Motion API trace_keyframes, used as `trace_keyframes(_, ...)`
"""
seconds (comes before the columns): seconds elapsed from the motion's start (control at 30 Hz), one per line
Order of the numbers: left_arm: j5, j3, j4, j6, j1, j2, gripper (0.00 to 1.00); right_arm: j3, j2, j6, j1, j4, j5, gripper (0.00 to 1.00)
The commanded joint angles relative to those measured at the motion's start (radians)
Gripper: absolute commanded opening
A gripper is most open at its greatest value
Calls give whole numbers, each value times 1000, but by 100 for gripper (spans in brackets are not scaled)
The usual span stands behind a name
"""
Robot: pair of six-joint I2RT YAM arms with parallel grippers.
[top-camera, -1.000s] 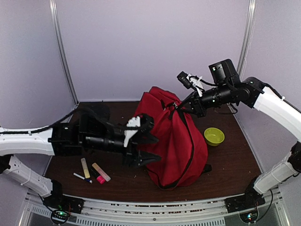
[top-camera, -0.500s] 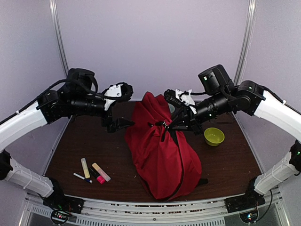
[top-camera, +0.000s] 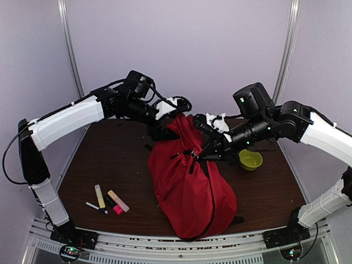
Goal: Pack the student bag
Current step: Pass from the right arm to the left
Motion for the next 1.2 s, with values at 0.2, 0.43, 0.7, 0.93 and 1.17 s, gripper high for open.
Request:
trace_keyframes(0.2,67,-116,34,-159,6,-89,0,-63,-94,120,-64,197,219,0)
trace_keyframes(0.43,65,-351,237,-343,-29,-382,0,24,-56,352,-246,378,281,0)
trace_keyframes(0.7,-33,-693,496,-413,-160,-669,0,107,84,389,-265,579,300,0)
trace_keyframes(0.93,-188,-740,604,-473,-337,-607,0,153,211,430,-278,649,248,2)
trace_keyframes(1.17,-473,-776,772,-555,-402,-522,0,51,159,431,-285,578,233,37)
